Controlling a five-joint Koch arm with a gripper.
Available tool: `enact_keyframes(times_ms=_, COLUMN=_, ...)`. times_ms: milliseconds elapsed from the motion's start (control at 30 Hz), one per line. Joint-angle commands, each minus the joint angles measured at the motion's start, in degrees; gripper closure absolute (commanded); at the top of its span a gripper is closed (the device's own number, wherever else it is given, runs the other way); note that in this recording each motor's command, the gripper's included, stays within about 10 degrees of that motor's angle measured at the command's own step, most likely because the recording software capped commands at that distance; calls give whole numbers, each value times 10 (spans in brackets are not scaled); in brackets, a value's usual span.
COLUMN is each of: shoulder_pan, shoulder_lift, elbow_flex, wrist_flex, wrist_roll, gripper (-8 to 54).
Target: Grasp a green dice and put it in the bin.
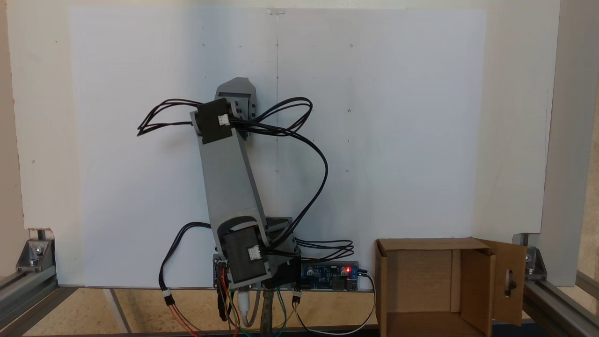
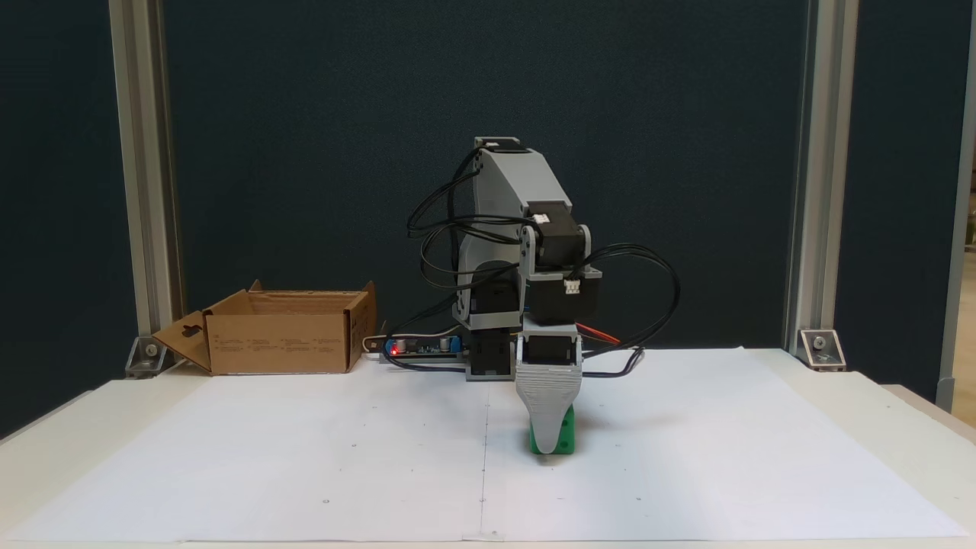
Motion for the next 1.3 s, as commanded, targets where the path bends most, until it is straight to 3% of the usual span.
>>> enact_keyframes(times_ms=0, shoulder_pan=3, shoulder_lift=1, elbow_flex=-13, wrist_flex=3, wrist_roll=-31, gripper=40)
enact_keyframes(times_ms=433, shoulder_pan=17, shoulder_lift=1, elbow_flex=-5, wrist_flex=3, wrist_roll=-31, gripper=45)
enact_keyframes(times_ms=667, shoulder_pan=16, shoulder_lift=1, elbow_flex=-3, wrist_flex=2, wrist_roll=-31, gripper=190)
enact_keyframes(times_ms=800, shoulder_pan=21, shoulder_lift=1, elbow_flex=-3, wrist_flex=2, wrist_roll=-29, gripper=337)
enact_keyframes(times_ms=1067, shoulder_pan=31, shoulder_lift=8, elbow_flex=-28, wrist_flex=48, wrist_roll=-25, gripper=342)
enact_keyframes(times_ms=1267, shoulder_pan=54, shoulder_lift=25, elbow_flex=-228, wrist_flex=243, wrist_roll=-13, gripper=341)
